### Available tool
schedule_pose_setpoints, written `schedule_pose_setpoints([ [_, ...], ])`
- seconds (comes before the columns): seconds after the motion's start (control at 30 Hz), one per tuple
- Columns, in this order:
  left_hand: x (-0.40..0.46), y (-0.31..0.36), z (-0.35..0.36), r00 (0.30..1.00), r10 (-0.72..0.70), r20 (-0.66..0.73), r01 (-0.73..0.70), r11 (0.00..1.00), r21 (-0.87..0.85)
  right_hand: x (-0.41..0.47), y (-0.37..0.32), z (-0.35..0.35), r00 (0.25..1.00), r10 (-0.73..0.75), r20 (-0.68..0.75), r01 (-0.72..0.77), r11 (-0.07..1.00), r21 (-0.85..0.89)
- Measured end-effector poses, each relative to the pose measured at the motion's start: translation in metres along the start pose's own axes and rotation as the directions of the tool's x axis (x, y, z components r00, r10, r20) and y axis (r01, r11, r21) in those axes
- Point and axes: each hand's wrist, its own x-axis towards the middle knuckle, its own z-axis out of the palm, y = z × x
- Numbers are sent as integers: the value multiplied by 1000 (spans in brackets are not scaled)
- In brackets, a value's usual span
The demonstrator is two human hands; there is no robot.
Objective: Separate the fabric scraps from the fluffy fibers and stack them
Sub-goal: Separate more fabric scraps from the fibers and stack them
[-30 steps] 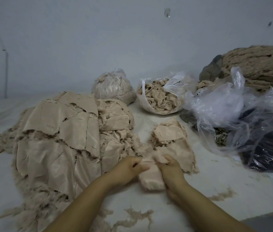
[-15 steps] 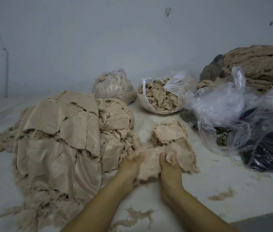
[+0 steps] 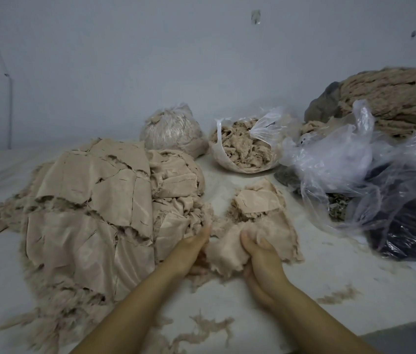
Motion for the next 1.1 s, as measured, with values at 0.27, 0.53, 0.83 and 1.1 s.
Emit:
schedule_pose_setpoints([
  [0.27, -2, 1, 12, 989, 134, -55, -130, 989, 66, 0, 1, -3, 987, -151, -58, 109, 884, -454],
  [0.53, -3, 8, 15, 960, 219, 173, -248, 955, 164, 8, 1, 1, 942, -312, 121, 314, 697, -645],
  [0.83, 5, 9, 9, 979, 180, -91, -194, 966, -173, -14, 12, -4, 956, 93, 279, 101, 788, -608],
  [1.1, 15, 10, -2, 854, 193, -484, -270, 958, -95, -17, 5, -5, 945, 15, 327, 232, 677, -699],
])
